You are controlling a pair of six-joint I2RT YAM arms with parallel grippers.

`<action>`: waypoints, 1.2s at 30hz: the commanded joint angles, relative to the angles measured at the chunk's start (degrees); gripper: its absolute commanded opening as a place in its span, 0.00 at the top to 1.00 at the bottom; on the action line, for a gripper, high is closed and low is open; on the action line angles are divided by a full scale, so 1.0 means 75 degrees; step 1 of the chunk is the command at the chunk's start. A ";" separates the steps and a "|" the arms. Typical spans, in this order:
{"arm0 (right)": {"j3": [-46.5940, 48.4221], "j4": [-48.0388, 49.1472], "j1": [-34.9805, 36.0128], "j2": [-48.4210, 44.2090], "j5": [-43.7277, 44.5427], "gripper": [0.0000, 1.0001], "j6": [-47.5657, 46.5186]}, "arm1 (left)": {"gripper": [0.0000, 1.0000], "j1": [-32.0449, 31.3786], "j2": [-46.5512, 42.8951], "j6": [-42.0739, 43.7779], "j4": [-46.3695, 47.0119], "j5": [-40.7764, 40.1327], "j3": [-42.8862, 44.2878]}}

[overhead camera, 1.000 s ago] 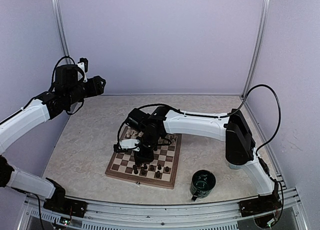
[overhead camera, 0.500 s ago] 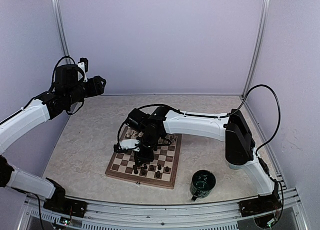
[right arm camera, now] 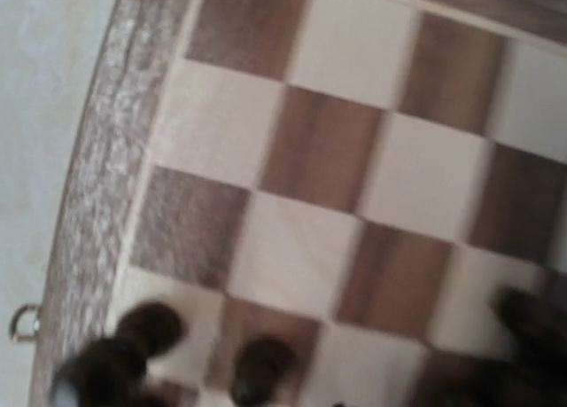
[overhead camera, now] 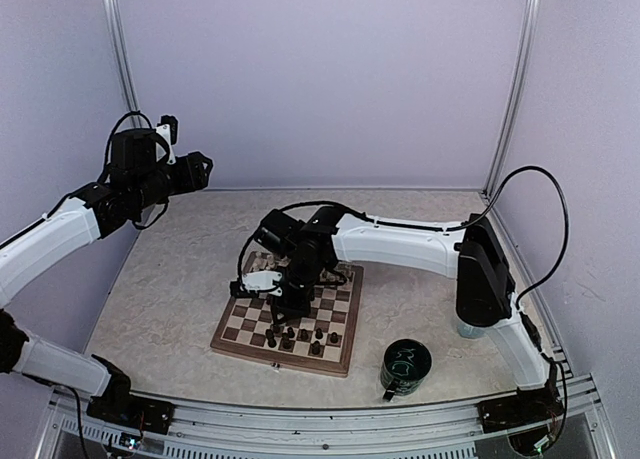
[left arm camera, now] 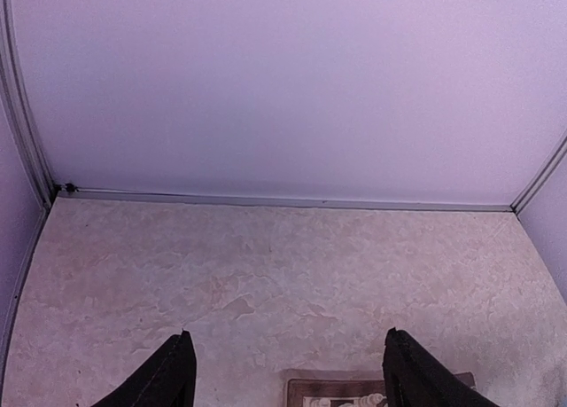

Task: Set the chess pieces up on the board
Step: Place the pawn at e7, then pick up the knight from the chessboard.

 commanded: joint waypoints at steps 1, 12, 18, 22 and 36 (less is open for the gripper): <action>-0.0513 -0.0023 -0.0655 -0.1532 0.0050 0.75 0.0012 | 0.29 -0.0166 0.0223 0.0367 -0.0412 0.0153 0.0227; -0.5011 0.2332 -0.3395 -0.4925 -0.0792 0.75 -0.0058 | 0.47 -0.2572 0.2286 0.1051 -0.2907 0.0593 0.1856; -0.6994 0.4221 -0.5066 -0.6019 -0.1579 0.74 0.0596 | 0.48 -0.3527 0.3470 0.1487 -0.3588 0.0601 0.2450; -0.7635 0.4697 -0.5246 -0.6284 -0.1379 0.73 0.0410 | 0.49 -0.3724 0.4341 0.1729 -0.4118 0.0548 0.2965; -0.7718 0.4587 -0.5249 -0.6087 -0.1781 0.72 0.0189 | 0.45 -0.3841 0.5544 0.2137 -0.4344 0.0703 0.3317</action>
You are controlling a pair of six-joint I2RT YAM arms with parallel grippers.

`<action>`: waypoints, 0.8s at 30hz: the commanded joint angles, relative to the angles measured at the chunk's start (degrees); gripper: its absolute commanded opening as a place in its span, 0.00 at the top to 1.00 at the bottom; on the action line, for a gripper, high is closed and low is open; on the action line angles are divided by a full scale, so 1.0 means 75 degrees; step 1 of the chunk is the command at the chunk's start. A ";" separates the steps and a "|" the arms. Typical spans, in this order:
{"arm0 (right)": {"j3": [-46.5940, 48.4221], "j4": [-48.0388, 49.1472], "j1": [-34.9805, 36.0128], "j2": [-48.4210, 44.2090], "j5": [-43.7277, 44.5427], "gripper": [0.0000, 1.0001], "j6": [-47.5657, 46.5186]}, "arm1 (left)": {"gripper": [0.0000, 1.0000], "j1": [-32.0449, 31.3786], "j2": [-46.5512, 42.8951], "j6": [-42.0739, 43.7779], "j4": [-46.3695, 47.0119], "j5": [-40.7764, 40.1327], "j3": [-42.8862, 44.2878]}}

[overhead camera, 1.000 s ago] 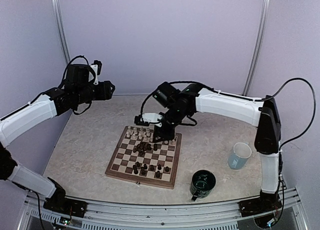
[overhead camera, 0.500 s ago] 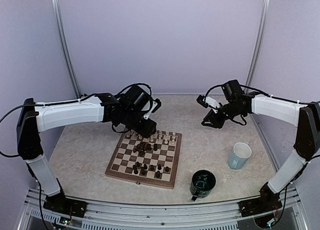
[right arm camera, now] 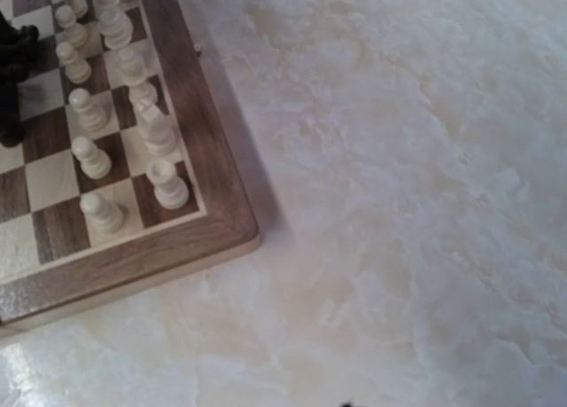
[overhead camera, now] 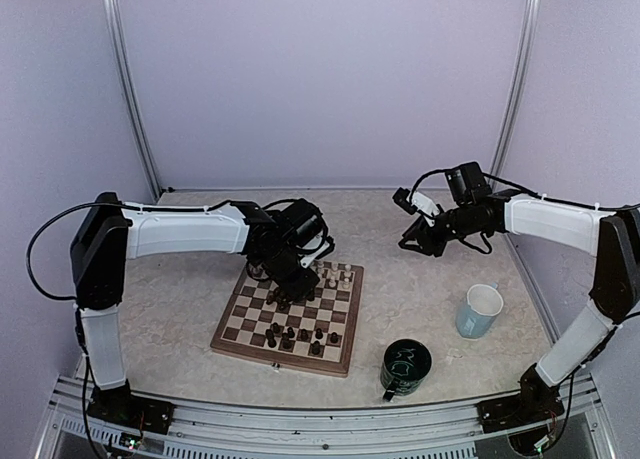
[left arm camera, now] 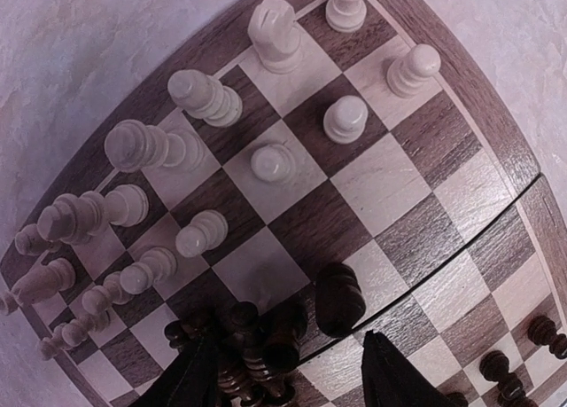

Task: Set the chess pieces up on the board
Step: Pick up the knight from the chessboard.

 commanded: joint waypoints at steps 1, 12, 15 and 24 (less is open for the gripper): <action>-0.0073 0.0095 0.0038 -0.0060 -0.0210 0.72 -0.0074 | 0.45 -0.0075 0.0188 0.0289 0.0001 0.0165 0.0396; -0.0039 0.0003 0.0038 0.0129 -0.0251 0.72 -0.0109 | 0.61 -0.0102 0.0723 0.0506 -0.0044 0.0466 0.0935; -0.0033 -0.0018 0.0038 0.0170 -0.0262 0.72 -0.0110 | 0.63 -0.0113 0.0729 0.0494 -0.0122 0.0540 0.0882; 0.0013 -0.0049 0.0044 0.0280 -0.0310 0.72 -0.0121 | 0.87 -0.0168 0.0686 0.0372 -0.0260 0.0598 0.0878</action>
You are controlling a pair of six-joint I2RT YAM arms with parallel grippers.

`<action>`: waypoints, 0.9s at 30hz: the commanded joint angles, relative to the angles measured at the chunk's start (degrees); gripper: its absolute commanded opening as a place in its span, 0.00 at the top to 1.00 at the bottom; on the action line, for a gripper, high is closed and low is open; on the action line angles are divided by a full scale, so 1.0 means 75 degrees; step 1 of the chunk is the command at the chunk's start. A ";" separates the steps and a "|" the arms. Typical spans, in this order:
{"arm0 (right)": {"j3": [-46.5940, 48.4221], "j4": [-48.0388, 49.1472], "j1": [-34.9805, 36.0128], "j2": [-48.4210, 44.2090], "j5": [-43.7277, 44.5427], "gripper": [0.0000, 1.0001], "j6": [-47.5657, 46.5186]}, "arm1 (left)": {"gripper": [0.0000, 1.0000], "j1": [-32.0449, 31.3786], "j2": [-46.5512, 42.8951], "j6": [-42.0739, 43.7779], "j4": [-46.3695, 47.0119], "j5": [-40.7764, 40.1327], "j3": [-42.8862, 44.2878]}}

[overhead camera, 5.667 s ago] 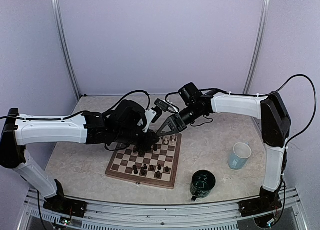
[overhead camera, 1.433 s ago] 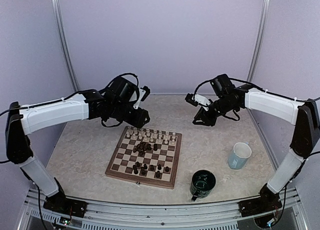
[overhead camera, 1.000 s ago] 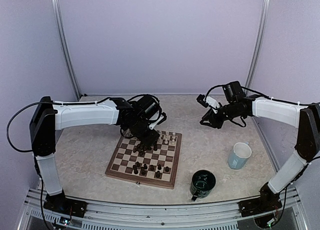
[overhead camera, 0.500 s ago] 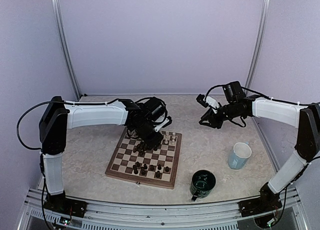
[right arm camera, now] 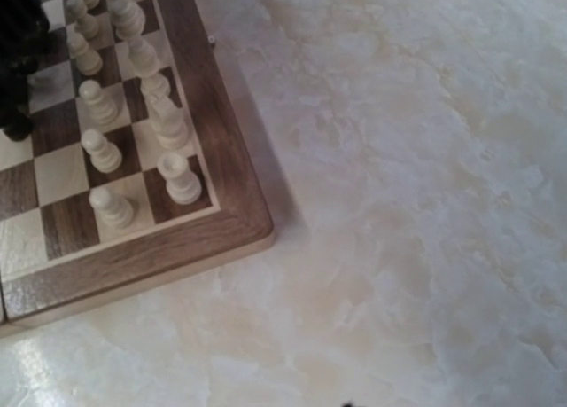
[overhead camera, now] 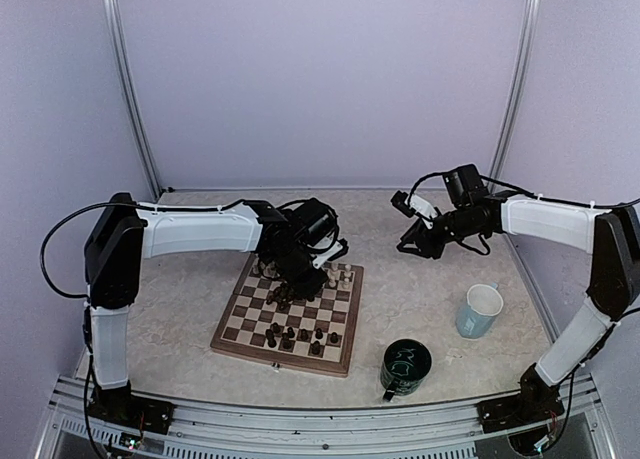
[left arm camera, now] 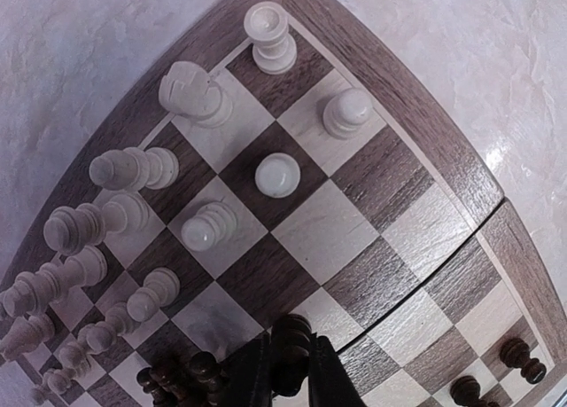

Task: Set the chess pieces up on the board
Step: Pick up the knight from the chessboard, then place the knight at g8.

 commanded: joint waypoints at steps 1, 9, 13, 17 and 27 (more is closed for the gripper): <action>0.0014 -0.0048 0.0039 0.0108 -0.0113 0.72 -0.0095 | 0.90 -0.0083 0.0040 -0.0034 -0.0119 0.0157 0.0144; 0.0004 -0.0046 0.0038 0.0134 -0.0088 0.72 -0.0102 | 1.00 -0.0235 -0.0009 -0.0120 -0.0314 0.0130 0.0340; 0.0004 -0.0052 0.0038 0.0135 -0.0077 0.72 -0.0101 | 1.00 -0.0345 -0.0236 -0.0200 -0.0495 0.0018 0.0438; -0.0009 -0.0046 0.0038 0.0129 -0.0065 0.72 -0.0118 | 1.00 -0.0488 -0.0839 -0.0717 -0.0753 -0.0360 0.0334; -0.0023 -0.0071 0.0038 0.0161 0.0016 0.72 -0.0205 | 0.98 -0.0536 -0.3062 -0.2389 -0.0896 -0.0649 -0.1705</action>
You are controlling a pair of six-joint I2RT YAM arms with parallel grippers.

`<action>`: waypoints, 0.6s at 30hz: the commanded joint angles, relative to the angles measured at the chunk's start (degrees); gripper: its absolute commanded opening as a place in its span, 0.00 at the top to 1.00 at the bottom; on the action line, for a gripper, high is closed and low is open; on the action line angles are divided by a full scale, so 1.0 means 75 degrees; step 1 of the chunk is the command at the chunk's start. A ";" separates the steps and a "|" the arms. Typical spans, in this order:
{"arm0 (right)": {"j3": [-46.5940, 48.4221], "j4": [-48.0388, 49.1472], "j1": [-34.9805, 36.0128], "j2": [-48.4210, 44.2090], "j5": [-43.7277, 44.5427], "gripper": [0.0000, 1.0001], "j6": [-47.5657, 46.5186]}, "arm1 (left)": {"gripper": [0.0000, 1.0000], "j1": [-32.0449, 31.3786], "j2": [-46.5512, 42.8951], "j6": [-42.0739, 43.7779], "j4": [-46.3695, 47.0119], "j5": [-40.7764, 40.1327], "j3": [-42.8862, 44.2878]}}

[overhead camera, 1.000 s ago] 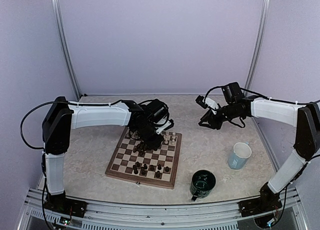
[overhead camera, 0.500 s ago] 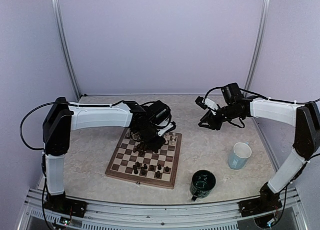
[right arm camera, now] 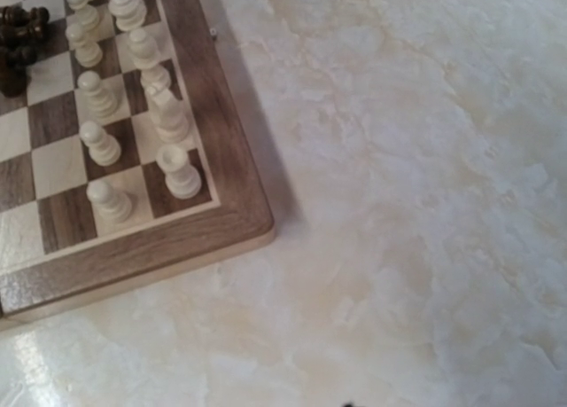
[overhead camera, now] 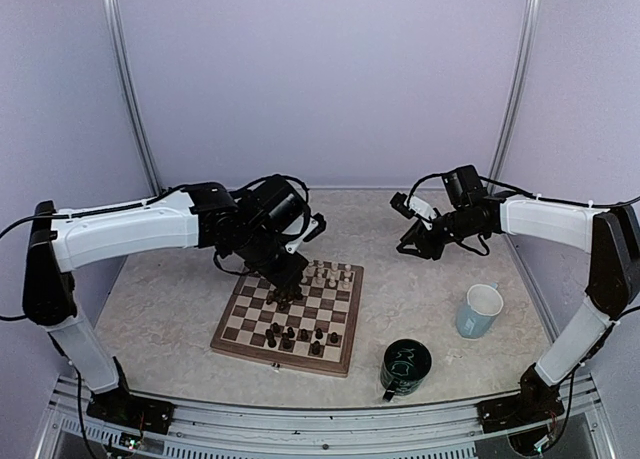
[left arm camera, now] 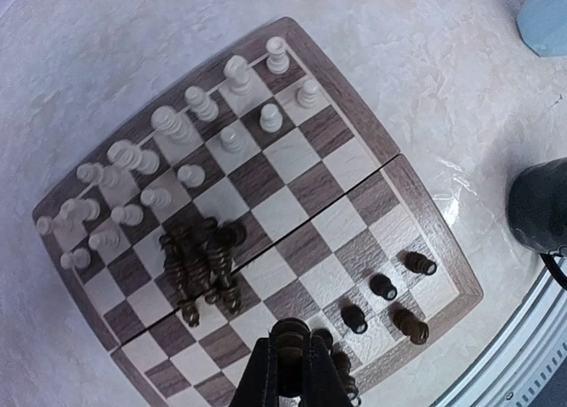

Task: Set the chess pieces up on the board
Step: Place the knight at g8.

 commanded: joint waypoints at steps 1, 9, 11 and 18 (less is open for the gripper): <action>-0.0026 -0.0060 0.0038 0.0096 0.0030 0.72 -0.0092 | 0.98 -0.0059 -0.0709 -0.1152 -0.0352 -0.0378 -0.0988; -0.0023 -0.0062 0.0038 0.0112 -0.0042 0.72 -0.0096 | 0.97 -0.0069 -0.1963 -0.2429 -0.0474 -0.0468 -0.2812; -0.0032 -0.0068 0.0038 0.0133 -0.0084 0.72 -0.0093 | 0.97 -0.0045 -0.2097 -0.2526 -0.0374 -0.0386 -0.3070; -0.0012 -0.0072 0.0038 0.0139 -0.0110 0.72 -0.0081 | 0.97 0.0022 -0.2143 -0.2502 0.0091 -0.0192 -0.3410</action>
